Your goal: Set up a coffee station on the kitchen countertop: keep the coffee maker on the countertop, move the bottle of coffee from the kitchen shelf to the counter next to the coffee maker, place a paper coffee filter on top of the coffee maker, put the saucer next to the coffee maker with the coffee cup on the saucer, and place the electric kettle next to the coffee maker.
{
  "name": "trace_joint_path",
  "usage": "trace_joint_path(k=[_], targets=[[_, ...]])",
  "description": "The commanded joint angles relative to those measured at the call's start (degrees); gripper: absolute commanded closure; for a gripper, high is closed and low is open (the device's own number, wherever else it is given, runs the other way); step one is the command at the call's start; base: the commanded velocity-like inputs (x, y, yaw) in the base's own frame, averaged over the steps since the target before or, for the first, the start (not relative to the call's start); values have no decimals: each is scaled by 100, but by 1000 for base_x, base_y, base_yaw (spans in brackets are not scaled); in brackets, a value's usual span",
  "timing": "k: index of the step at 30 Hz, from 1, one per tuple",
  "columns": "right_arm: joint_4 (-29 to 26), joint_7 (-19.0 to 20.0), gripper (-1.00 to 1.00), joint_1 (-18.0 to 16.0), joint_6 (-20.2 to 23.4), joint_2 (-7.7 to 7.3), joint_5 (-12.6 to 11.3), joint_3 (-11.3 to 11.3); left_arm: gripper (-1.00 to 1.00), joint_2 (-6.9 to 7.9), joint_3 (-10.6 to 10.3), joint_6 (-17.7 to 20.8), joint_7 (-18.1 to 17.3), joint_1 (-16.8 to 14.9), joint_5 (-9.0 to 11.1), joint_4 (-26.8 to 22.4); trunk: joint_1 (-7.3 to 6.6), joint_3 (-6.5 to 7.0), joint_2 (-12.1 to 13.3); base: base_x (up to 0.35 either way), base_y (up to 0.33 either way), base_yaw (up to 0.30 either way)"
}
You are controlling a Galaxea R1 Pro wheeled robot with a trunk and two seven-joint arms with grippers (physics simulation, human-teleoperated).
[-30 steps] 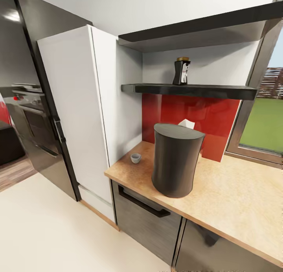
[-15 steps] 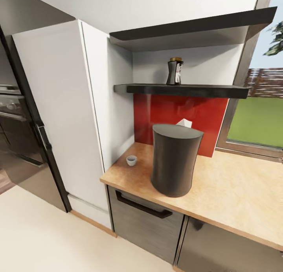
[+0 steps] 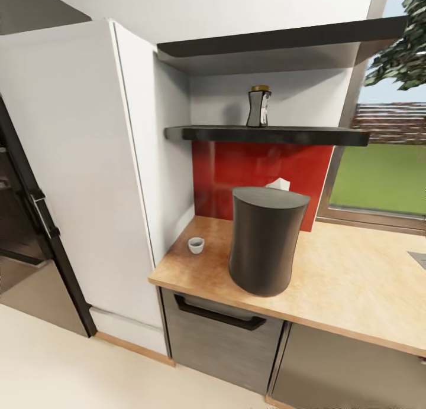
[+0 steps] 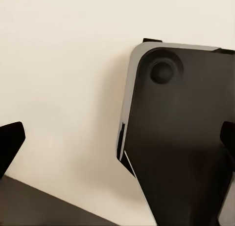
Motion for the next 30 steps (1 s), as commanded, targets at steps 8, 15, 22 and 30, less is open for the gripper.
trace_joint_path(k=[8, 15, 22, 30], targets=[[-8, 8, -100, -5, 14, 4, -52, 48, -100, 7, 23, -8, -3, -3, 16, -7, 3, -10, -9, 1, 281, -20], [-10, 8, -100, -5, 14, 4, -53, 48, -100, 15, 20, -8, -3, 0, 16, -7, 3, -10, -9, 0, 78, -1], [-7, 7, -100, -5, 14, 4, -53, 48, -100, 10, 22, -8, -3, -5, 16, -7, 3, -10, -9, 0, 193, -74], [1, 8, -100, -5, 14, 4, -53, 48, -100, 2, 23, -8, -3, -6, 16, -7, 3, -10, -9, 0, 295, -246]])
